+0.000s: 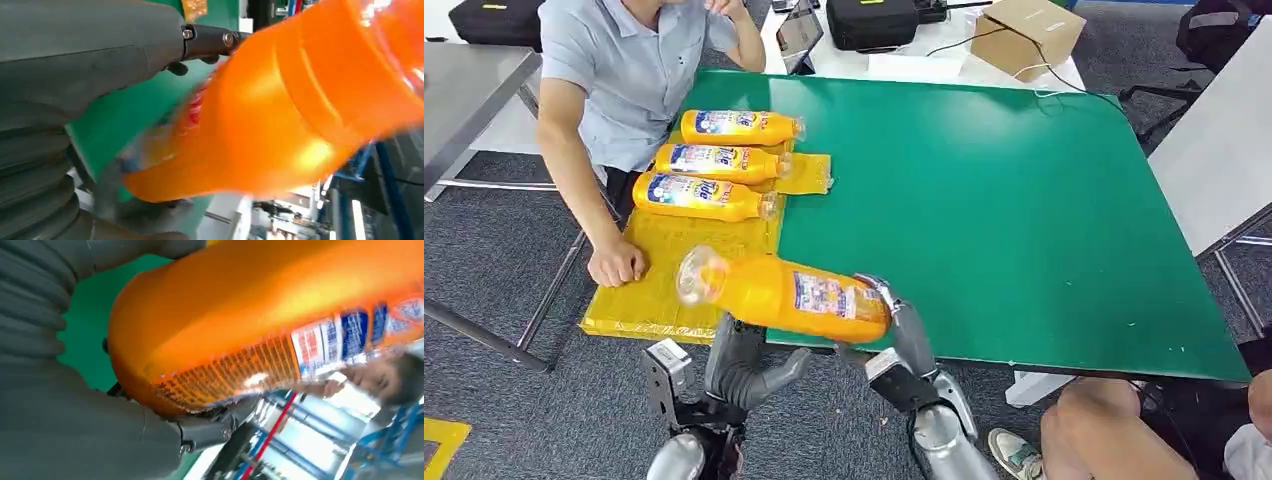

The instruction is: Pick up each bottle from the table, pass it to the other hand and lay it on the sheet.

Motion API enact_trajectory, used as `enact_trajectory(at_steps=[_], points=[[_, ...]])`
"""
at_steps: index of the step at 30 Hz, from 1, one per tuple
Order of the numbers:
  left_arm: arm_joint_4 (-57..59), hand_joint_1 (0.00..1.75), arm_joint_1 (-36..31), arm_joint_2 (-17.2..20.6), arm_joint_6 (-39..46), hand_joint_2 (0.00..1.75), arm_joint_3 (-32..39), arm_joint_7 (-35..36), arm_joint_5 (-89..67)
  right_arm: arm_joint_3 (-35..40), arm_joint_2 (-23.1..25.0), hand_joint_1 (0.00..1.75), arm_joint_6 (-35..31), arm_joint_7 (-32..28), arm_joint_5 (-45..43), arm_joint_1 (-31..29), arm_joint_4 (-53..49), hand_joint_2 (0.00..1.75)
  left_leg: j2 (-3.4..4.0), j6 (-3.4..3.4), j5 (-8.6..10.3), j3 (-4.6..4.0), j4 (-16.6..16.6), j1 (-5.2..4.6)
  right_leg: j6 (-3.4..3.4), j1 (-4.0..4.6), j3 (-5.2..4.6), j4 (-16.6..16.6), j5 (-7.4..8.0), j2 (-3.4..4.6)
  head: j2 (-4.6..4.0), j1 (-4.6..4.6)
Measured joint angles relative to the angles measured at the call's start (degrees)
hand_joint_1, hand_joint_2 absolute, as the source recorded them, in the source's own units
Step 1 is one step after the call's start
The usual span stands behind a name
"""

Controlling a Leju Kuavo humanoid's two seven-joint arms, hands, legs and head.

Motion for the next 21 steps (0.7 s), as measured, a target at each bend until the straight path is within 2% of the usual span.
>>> enact_trajectory(at_steps=[11, 12, 13, 18, 19, 20, 21], points=[[0.0, 0.00, -2.6, -0.1, -1.0, 1.75, -2.1, -0.5, 1.7, 6.4, 0.3, 1.75, -0.7, -2.0, 0.6, -3.0, 4.5, 1.75, 0.00, 0.01, 0.01, 0.01, 0.0, 0.00, 0.00, -0.01, 0.01, 0.0, 0.01, 0.00, 0.00, 0.02], [0.0, 0.23, -2.7, -0.1, -1.0, 1.75, -2.1, -0.5, 1.9, 6.5, 0.3, 1.75, -0.7, -2.0, 0.5, -3.2, 4.6, 1.75, 0.00, 0.01, 0.01, 0.01, 0.0, 0.00, 0.01, -0.01, 0.00, 0.0, 0.01, 0.00, 0.00, 0.02], [0.0, 1.75, -2.8, -0.1, -1.0, 1.75, -2.1, -0.5, 2.2, 6.7, 0.3, 1.75, -0.6, -2.0, 0.3, -3.4, 4.8, 1.75, 0.00, 0.01, 0.01, 0.01, 0.0, 0.00, 0.01, -0.01, 0.00, 0.0, 0.01, 0.00, 0.00, 0.02], [0.2, 1.75, -3.6, -0.1, -1.0, 1.75, -2.2, -0.5, 2.5, 7.3, 0.4, 1.75, -0.1, -1.8, -0.6, -4.4, 5.4, 1.75, 0.00, 0.01, 0.01, 0.01, 0.0, 0.00, 0.01, 0.00, 0.00, 0.0, 0.01, 0.00, 0.00, 0.02], [0.2, 1.75, -3.7, -0.1, -1.0, 1.75, -2.2, -0.6, 2.4, 7.3, 0.4, 1.55, 0.0, -1.8, -0.7, -4.4, 5.5, 1.75, 0.00, 0.01, 0.01, 0.00, 0.0, 0.00, 0.01, 0.00, 0.00, 0.0, 0.01, 0.00, 0.00, 0.02], [0.2, 1.75, -3.8, -0.1, -1.0, 1.75, -2.2, -0.7, 2.4, 7.3, 0.5, 1.29, 0.2, -1.8, -1.0, -4.5, 5.5, 1.75, 0.00, 0.01, 0.01, 0.01, 0.0, 0.00, 0.00, 0.00, 0.00, 0.0, 0.01, 0.00, 0.00, 0.02], [0.2, 1.75, -3.8, -0.1, -1.0, 1.75, -2.1, -0.8, 2.4, 7.4, 0.6, 0.70, 0.3, -1.7, -1.2, -4.5, 5.5, 1.75, 0.00, 0.01, 0.01, 0.00, 0.0, 0.00, 0.00, 0.00, -0.01, 0.0, 0.01, 0.00, 0.00, 0.02]])
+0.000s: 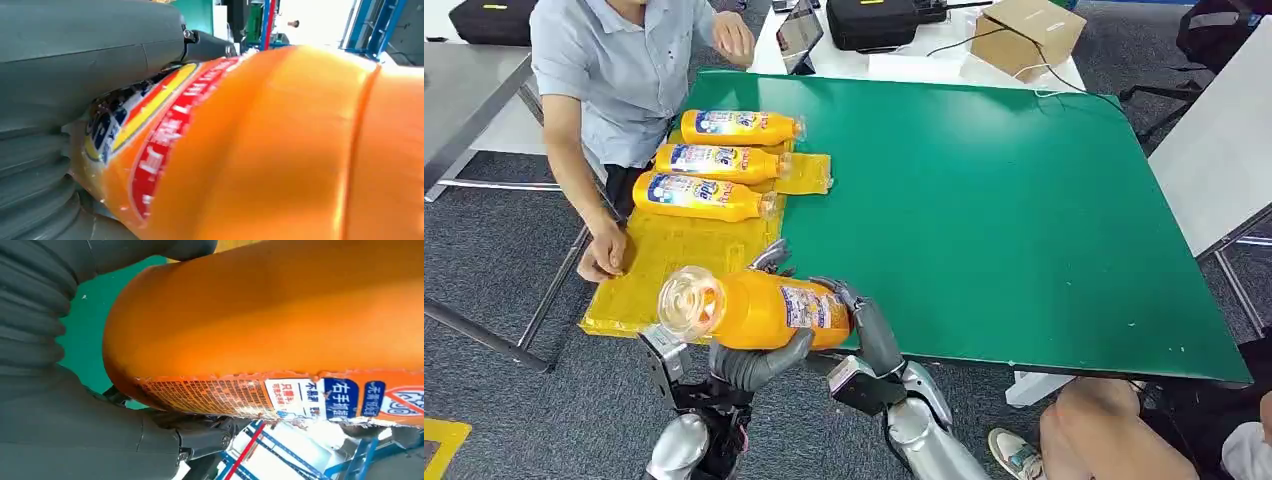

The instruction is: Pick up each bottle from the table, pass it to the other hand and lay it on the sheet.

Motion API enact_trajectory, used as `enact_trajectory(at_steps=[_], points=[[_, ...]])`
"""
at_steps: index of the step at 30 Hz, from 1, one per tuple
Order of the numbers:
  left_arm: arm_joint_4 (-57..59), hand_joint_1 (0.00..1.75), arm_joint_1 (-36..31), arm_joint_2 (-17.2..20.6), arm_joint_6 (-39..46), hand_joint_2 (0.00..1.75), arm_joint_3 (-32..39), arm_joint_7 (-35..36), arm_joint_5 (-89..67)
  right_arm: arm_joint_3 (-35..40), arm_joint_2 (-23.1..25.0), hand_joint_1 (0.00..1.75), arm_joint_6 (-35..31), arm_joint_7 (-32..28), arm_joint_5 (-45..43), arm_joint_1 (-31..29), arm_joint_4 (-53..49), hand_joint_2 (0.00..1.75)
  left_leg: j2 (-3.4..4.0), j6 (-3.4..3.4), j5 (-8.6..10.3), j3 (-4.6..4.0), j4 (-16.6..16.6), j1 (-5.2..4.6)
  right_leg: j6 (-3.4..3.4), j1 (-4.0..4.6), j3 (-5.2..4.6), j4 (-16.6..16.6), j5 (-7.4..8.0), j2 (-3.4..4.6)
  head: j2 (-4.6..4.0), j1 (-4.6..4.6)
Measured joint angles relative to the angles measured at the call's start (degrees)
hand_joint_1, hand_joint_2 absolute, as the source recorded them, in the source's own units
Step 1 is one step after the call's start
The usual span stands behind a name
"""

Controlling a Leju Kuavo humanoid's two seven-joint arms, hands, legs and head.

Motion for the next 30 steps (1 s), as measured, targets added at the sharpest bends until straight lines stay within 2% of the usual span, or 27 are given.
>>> enact_trajectory(at_steps=[1, 3, 4, 13, 17, 25, 30], points=[[0.0, 1.75, 0.0, 0.0, 0.0, 1.75, 0.0, 0.0, 0.0, 0.1, 0.0, 0.00, 0.1, 0.1, -0.1, 0.0, 0.0, 1.75, 0.00, 0.00, 0.00, 0.00, 0.0, 0.00, 0.00, 0.00, 0.00, 0.0, 0.00, 0.00, 0.00, -0.02], [0.0, 1.75, 0.0, 0.0, 0.1, 1.75, 0.1, -0.1, 0.0, 0.3, 0.0, 0.00, 0.5, 0.5, -0.3, 0.0, 0.0, 1.75, 0.00, 0.00, 0.00, 0.00, 0.0, 0.00, 0.00, 0.00, 0.00, 0.0, 0.00, 0.00, 0.00, 0.00], [0.0, 1.75, 0.0, 0.0, 0.1, 1.75, 0.3, -0.1, 0.0, 0.6, 0.0, 0.00, 0.8, 0.7, -0.3, 0.0, 0.0, 0.00, 0.00, 0.00, 0.00, 0.00, 0.0, 0.00, 0.00, 0.00, 0.00, 0.0, 0.00, 0.00, 0.00, 0.00], [0.1, 1.75, 0.0, 0.1, -0.2, 1.75, 0.9, 0.1, 1.6, 2.9, -0.4, 0.00, 1.8, 1.1, 0.9, 0.1, 0.4, 0.00, 0.00, 0.00, 0.00, 0.00, 0.0, 0.00, 0.00, 0.00, 0.00, 0.0, 0.00, 0.00, 0.00, 0.00], [0.3, 1.75, -0.2, 0.4, -0.3, 1.75, 1.4, 0.7, 1.3, 3.1, -0.8, 0.00, -0.1, 0.0, 1.1, 0.7, 0.4, 0.00, -0.01, 0.00, 0.00, 0.00, 0.0, 0.00, 0.00, 0.00, -0.01, 0.0, 0.00, 0.00, 0.00, 0.00], [0.9, 1.75, -1.3, 2.8, 11.4, 1.75, 3.9, 4.3, -17.1, 1.9, -2.8, 0.00, -7.1, -0.6, 3.5, 6.3, -2.7, 0.00, 0.02, -0.01, -0.02, 0.00, 0.0, 0.00, -0.01, 0.00, -0.03, 0.0, -0.01, 0.00, 0.00, 0.00], [0.9, 1.75, -1.6, 5.2, 12.5, 1.75, 8.2, 6.0, -22.4, -1.3, -4.6, 0.00, -9.2, -0.6, 4.0, 10.7, -6.7, 0.00, 0.02, -0.01, -0.02, 0.00, 0.0, 0.00, -0.01, 0.00, -0.02, 0.0, -0.01, 0.00, 0.00, 0.00]])
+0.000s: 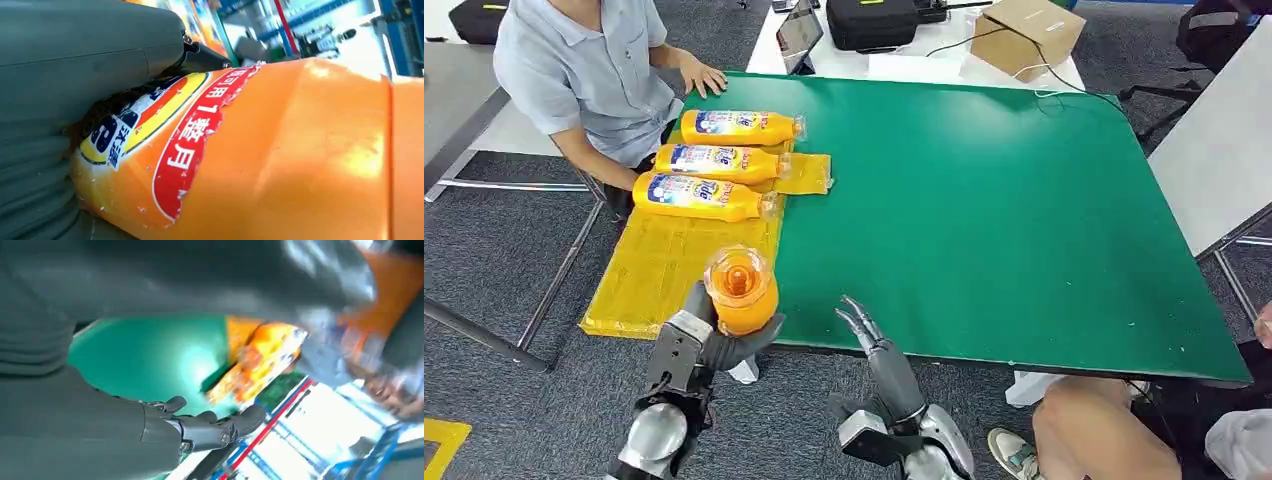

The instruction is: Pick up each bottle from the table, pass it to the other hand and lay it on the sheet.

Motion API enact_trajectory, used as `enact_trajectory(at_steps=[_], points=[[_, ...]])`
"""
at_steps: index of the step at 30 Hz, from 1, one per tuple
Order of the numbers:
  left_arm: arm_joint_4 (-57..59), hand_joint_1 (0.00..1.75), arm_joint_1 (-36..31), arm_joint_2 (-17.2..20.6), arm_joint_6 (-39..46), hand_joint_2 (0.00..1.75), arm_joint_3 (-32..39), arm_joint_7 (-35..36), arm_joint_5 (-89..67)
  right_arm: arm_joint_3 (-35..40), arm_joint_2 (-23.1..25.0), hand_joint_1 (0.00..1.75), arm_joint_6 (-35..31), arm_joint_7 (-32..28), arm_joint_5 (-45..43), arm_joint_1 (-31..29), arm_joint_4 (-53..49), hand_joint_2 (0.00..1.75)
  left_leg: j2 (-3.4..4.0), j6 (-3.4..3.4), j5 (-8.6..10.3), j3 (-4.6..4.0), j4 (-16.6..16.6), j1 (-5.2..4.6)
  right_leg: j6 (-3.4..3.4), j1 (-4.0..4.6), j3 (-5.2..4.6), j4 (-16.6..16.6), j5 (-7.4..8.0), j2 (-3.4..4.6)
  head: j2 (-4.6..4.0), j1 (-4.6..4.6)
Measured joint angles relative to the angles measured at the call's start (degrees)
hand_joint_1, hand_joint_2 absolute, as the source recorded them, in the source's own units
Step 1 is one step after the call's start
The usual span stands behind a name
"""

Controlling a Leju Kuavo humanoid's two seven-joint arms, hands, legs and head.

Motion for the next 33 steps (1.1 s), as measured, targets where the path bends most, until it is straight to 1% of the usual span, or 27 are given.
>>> enact_trajectory(at_steps=[2, 5, 8, 10, 14, 17, 26, 29, 32, 33], points=[[-0.1, 1.75, -0.1, 0.5, 0.6, 1.75, 1.7, 0.2, -1.4, -1.3, -0.5, 0.00, -0.7, 0.0, 0.0, 1.4, -1.4, 0.00, 0.00, 0.00, 0.00, 0.00, 0.0, 0.00, 0.00, 0.00, 0.00, 0.0, 0.00, 0.00, 0.00, 0.00], [-0.1, 1.75, -0.6, 1.3, 3.8, 1.75, 3.5, 1.6, -8.6, -3.1, -1.0, 0.00, -1.6, 0.1, -0.3, 3.1, -3.2, 0.00, -0.02, 0.00, 0.00, 0.00, 0.0, 0.00, 0.00, 0.00, 0.00, 0.0, 0.00, 0.00, 0.00, 0.00], [0.8, 1.75, -2.4, 1.8, 6.5, 1.75, 4.1, 5.3, -19.0, -4.8, -1.1, 0.00, -1.7, 0.5, -0.9, 4.2, -4.6, 0.00, -0.02, 0.01, 0.01, 0.01, 0.0, 0.00, 0.00, -0.01, 0.01, 0.0, 0.01, -0.01, 0.00, 0.00], [3.4, 1.75, -4.7, 1.9, 6.6, 1.75, 4.1, 7.9, -25.4, -5.3, -1.1, 0.00, -1.4, 1.0, -0.8, 4.4, -5.0, 0.00, -0.03, 0.01, 0.02, 0.02, 0.0, -0.01, 0.01, -0.01, 0.01, 0.0, 0.01, -0.01, 0.00, 0.00], [12.4, 1.75, -10.7, 1.9, 5.1, 1.75, 3.3, 11.7, -33.9, -5.6, -0.6, 0.00, 0.0, 1.2, -0.7, 4.3, -5.1, 0.00, -0.02, 0.02, 0.05, 0.05, 0.0, 0.00, 0.02, -0.01, 0.03, 0.0, 0.04, 0.00, 0.00, 0.02], [22.1, 1.75, -16.3, 1.2, 4.4, 1.75, 2.0, 13.5, -38.7, -5.6, 0.2, 0.00, 1.2, 1.2, -0.7, 4.0, -5.1, 0.00, -0.02, 0.03, 0.08, 0.05, 0.0, 0.00, 0.02, 0.00, 0.05, 0.0, 0.05, 0.00, 0.00, 0.00], [47.0, 1.75, -31.1, -0.6, 2.5, 1.75, -0.3, 18.1, -44.9, -5.2, 1.1, 0.00, 3.0, 1.6, -1.1, 2.9, -5.0, 0.00, -0.02, 0.03, 0.08, 0.03, 0.0, -0.01, 0.03, -0.01, 0.06, 0.0, 0.05, 0.00, 0.00, 0.00], [53.2, 1.75, -34.7, -0.7, 2.5, 1.75, -1.4, 21.9, -49.3, -5.0, 1.1, 0.00, 3.1, 1.6, -1.3, 2.6, -4.7, 0.00, 0.00, 0.02, 0.07, 0.03, 0.0, -0.01, 0.02, 0.00, 0.05, 0.0, 0.05, 0.00, 0.00, 0.00], [57.8, 1.75, -36.9, -0.7, 2.2, 1.75, -2.5, 25.0, -52.6, -5.0, 1.3, 0.00, 3.5, 1.6, -1.6, 2.2, -4.3, 0.00, 0.00, 0.02, 0.08, 0.03, 0.0, 0.00, 0.02, 0.01, 0.05, 0.0, 0.05, 0.00, 0.00, 0.00], [59.0, 1.55, -37.3, -0.7, 1.9, 1.75, -2.8, 25.7, -53.2, -5.0, 1.4, 0.00, 3.6, 1.6, -1.7, 2.1, -4.1, 0.00, -0.01, 0.02, 0.08, 0.03, 0.0, 0.00, 0.02, 0.00, 0.05, 0.1, 0.05, 0.00, 0.00, 0.00]])
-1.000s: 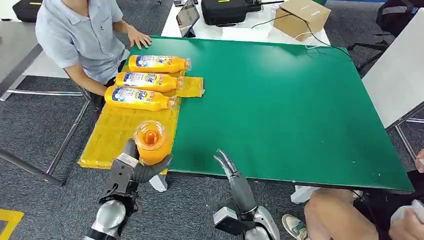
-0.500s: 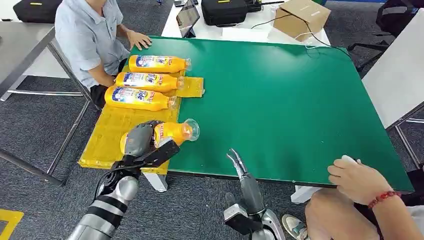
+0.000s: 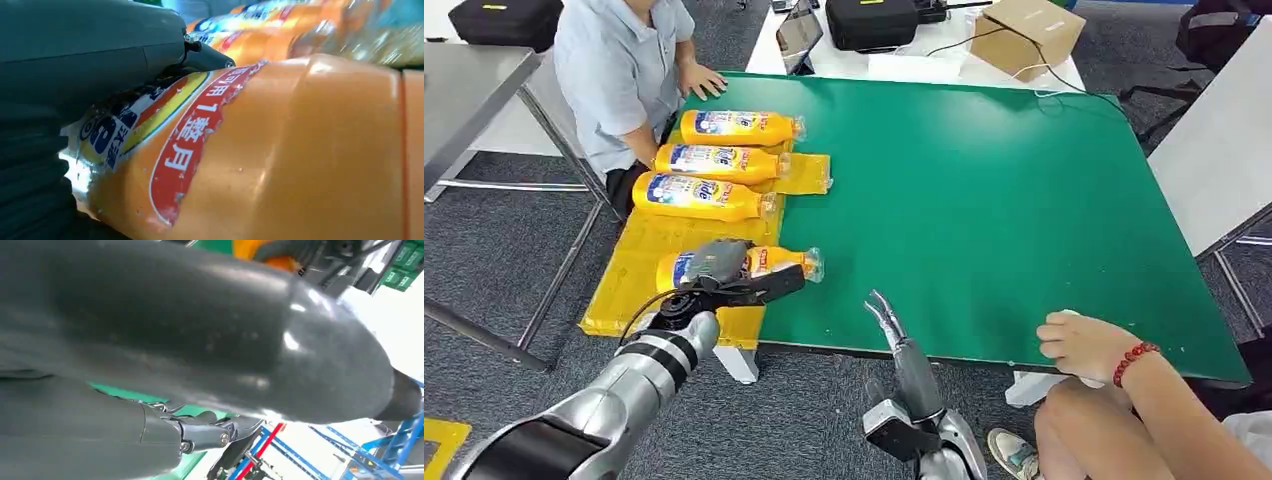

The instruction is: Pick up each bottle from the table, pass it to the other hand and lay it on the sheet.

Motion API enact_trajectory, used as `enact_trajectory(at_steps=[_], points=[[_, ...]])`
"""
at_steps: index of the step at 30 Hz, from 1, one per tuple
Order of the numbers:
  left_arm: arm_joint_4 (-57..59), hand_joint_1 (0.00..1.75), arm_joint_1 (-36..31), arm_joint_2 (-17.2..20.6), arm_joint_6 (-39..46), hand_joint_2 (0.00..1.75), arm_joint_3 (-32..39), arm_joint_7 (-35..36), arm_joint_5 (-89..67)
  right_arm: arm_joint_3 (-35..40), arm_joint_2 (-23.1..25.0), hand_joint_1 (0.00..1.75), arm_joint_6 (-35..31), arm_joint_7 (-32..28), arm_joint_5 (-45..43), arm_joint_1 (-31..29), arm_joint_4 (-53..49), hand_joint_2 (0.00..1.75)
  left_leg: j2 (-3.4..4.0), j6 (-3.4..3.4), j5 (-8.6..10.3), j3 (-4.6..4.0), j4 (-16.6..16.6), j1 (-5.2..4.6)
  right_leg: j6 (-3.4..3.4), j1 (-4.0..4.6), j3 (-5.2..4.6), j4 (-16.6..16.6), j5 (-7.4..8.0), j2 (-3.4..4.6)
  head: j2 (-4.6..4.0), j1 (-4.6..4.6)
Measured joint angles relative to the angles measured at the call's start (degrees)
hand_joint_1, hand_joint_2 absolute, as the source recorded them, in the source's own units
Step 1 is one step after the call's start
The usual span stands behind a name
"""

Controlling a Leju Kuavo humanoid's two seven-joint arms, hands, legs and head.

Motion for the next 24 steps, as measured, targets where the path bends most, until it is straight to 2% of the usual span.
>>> enact_trajectory(at_steps=[1, 3, 4, 5, 9, 11, 15, 19, 24], points=[[1.1, 1.54, -0.5, 0.0, -0.6, 1.75, -0.3, 1.0, -1.0, 0.0, 0.1, 0.00, 0.0, 0.0, -0.1, -0.2, 0.2, 0.00, 0.00, 0.00, 0.00, 0.00, 0.0, 0.00, 0.00, 0.00, 0.00, 0.0, 0.00, 0.00, 0.00, 0.00], [2.8, 0.17, -1.5, 0.1, -1.5, 1.75, -1.0, 2.2, -2.2, 0.1, 0.1, 0.00, 0.1, 0.0, -0.1, -0.4, 0.4, 0.00, 0.00, 0.00, 0.00, 0.00, 0.0, 0.00, 0.00, 0.00, 0.02, 0.0, 0.00, 0.00, 0.00, 0.00], [3.5, 0.17, -2.0, 0.1, -1.9, 1.75, -1.3, 2.4, -2.5, 0.1, 0.1, 0.00, 0.1, 0.0, -0.1, -0.6, 0.6, 0.00, -0.01, 0.00, 0.00, 0.00, 0.0, 0.00, 0.00, 0.00, 0.03, 0.0, 0.00, 0.00, 0.00, 0.02], [4.2, 0.00, -2.3, 0.1, -2.1, 1.75, -1.3, 2.4, -2.4, 0.1, 0.2, 0.00, 0.1, 0.0, -0.1, -0.7, 0.8, 0.00, 0.00, 0.00, 0.00, 0.00, 0.0, 0.00, 0.00, -0.01, 0.04, 0.0, 0.00, 0.00, 0.00, 0.00], [5.5, 0.00, -2.9, 0.1, -3.2, 1.75, -1.1, 0.2, 0.4, 0.0, 0.2, 0.00, 0.0, 0.0, -0.2, -1.0, 1.2, 0.00, -0.01, 0.00, 0.00, 0.01, 0.0, 0.00, 0.00, -0.01, 0.04, 0.0, 0.00, 0.00, 0.00, 0.00], [5.8, 0.00, -3.0, 0.0, -4.2, 1.75, 0.5, -4.2, 5.3, 0.0, 0.2, 0.00, -0.2, -0.1, -0.3, -1.1, 1.7, 0.00, -0.02, 0.00, 0.00, 0.02, 0.0, 0.00, 0.00, -0.01, 0.05, 0.0, 0.00, 0.00, 0.00, 0.00], [5.7, 0.00, -3.0, -1.2, -8.8, 1.75, 6.5, -15.2, 18.5, 0.0, 0.2, 0.00, -1.0, -1.0, -0.9, -1.5, 2.9, 0.00, -0.11, 0.01, 0.00, 0.12, 0.0, -0.01, 0.00, -0.02, 0.19, 0.0, -0.01, -0.07, 0.00, 0.00], [4.2, 0.00, -2.2, -3.0, -16.9, 1.75, 14.1, -24.8, 33.0, 0.0, 0.2, 0.00, -2.1, -1.7, -2.0, -2.0, 4.8, 0.00, -0.07, 0.01, 0.00, 0.12, 0.0, -0.01, 0.00, -0.02, 0.19, 0.0, -0.01, -0.05, 0.00, 0.00], [-4.4, 0.00, 3.8, -5.2, -21.8, 1.75, 20.6, -29.9, 51.7, 0.4, 0.1, 0.00, -4.4, -1.7, -4.2, -2.3, 6.3, 0.00, -0.03, 0.01, 0.00, 0.11, 0.0, -0.02, 0.00, -0.02, 0.14, 0.0, -0.01, -0.04, 0.00, 0.00]])
